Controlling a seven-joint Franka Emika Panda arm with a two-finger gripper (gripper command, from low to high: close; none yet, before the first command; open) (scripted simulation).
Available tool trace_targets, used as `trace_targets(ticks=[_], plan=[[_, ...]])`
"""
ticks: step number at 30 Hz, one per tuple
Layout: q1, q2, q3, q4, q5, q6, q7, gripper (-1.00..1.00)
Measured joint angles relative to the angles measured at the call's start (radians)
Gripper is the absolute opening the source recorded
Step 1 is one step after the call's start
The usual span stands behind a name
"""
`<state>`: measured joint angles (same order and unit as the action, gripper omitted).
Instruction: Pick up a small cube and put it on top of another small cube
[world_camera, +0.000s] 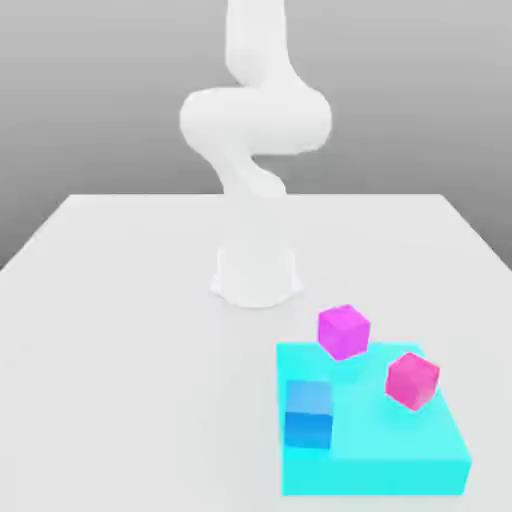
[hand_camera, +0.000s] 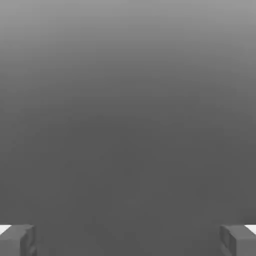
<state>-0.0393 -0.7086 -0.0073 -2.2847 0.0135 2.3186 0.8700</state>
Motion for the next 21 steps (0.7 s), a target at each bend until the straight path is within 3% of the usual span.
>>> trace_targets(ticks=[21], plan=[[-0.281, 0.768, -0.112, 0.128, 0.076, 0.157, 0.615, 0.0]])
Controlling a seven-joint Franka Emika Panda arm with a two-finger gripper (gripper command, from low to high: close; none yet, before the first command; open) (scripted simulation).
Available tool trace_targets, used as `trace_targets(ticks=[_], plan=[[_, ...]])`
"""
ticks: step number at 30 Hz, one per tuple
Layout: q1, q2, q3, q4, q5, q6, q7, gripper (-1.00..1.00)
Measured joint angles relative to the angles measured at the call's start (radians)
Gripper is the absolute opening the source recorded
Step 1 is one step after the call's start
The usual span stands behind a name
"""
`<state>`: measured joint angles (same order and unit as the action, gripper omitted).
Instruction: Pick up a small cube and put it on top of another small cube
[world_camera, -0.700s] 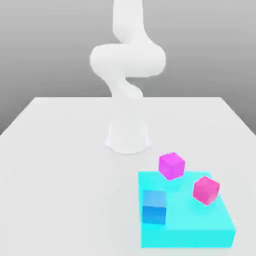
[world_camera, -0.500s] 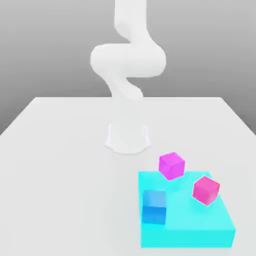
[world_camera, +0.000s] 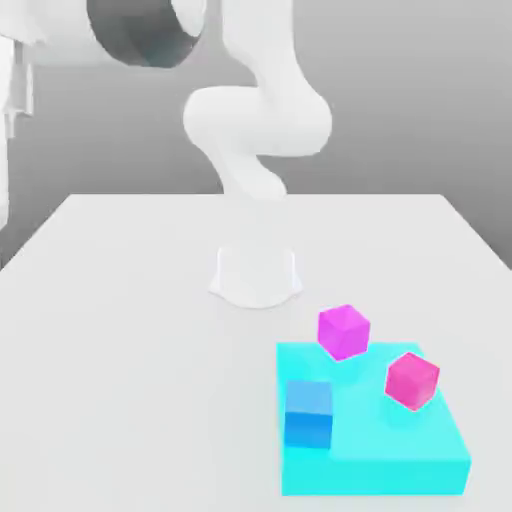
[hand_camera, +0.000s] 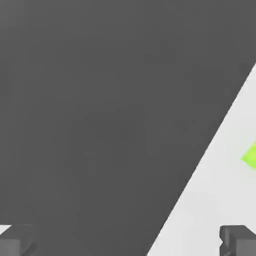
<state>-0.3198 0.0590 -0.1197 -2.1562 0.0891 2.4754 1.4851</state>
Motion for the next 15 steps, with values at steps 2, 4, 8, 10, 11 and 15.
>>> trace_targets(ticks=[2, 4, 8, 10, 11, 15], plan=[[-0.014, 0.073, -0.014, 0.012, 0.011, 0.015, 0.056, 0.0], [-0.027, 0.146, -0.032, 0.024, 0.024, 0.029, 0.109, 0.0], [-0.059, 0.293, -0.071, 0.049, 0.06, 0.057, 0.211, 0.0], [-0.075, 0.368, -0.09, 0.062, 0.083, 0.07, 0.258, 0.0], [-0.083, 0.405, -0.097, 0.069, 0.095, 0.079, 0.279, 0.0], [-0.118, 0.55, -0.069, 0.103, 0.137, 0.169, 0.276, 0.0]])
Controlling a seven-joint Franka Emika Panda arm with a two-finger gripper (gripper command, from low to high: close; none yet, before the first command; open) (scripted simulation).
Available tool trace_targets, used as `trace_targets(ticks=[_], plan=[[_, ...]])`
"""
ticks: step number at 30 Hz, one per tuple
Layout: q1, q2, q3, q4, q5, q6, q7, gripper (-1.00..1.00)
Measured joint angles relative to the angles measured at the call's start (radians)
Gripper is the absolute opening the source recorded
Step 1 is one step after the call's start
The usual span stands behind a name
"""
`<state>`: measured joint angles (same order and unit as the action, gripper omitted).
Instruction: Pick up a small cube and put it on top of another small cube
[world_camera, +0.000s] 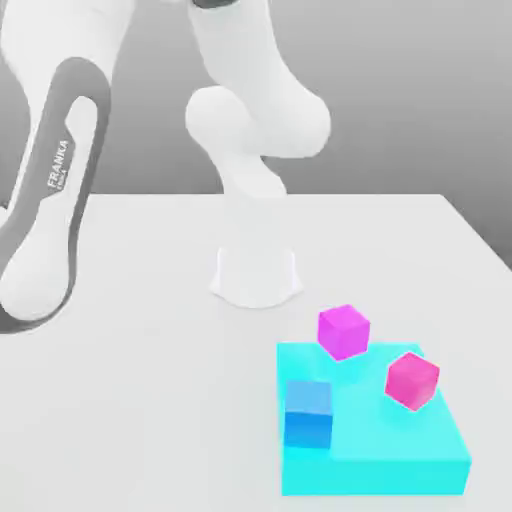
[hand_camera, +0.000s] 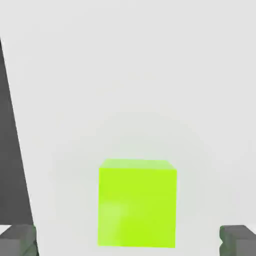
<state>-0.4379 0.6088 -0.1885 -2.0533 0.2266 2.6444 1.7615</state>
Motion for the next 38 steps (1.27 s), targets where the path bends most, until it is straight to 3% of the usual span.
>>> trace_targets(ticks=[1, 7, 12, 22, 29, 34, 35, 38], plan=[[-0.005, 0.022, 0.006, 0.006, 0.007, 0.016, -0.004, -1.0], [-0.008, 0.033, 0.01, 0.008, 0.01, 0.026, -0.006, -1.0], [0.024, -0.101, -0.024, -0.029, -0.029, -0.071, 0.016, -1.0], [0.199, -0.469, 0.214, -0.3, -0.099, -0.15, -0.301, -1.0], [0.42, -0.717, 0.318, -0.499, -0.172, -0.198, -0.521, -1.0], [0.438, -0.621, 0.328, -0.555, -0.224, -0.048, -0.526, -1.0], [0.434, -0.601, 0.332, -0.559, -0.229, -0.023, -0.523, 1.0], [0.435, -0.601, 0.332, -0.559, -0.229, -0.023, -0.523, 1.0]])
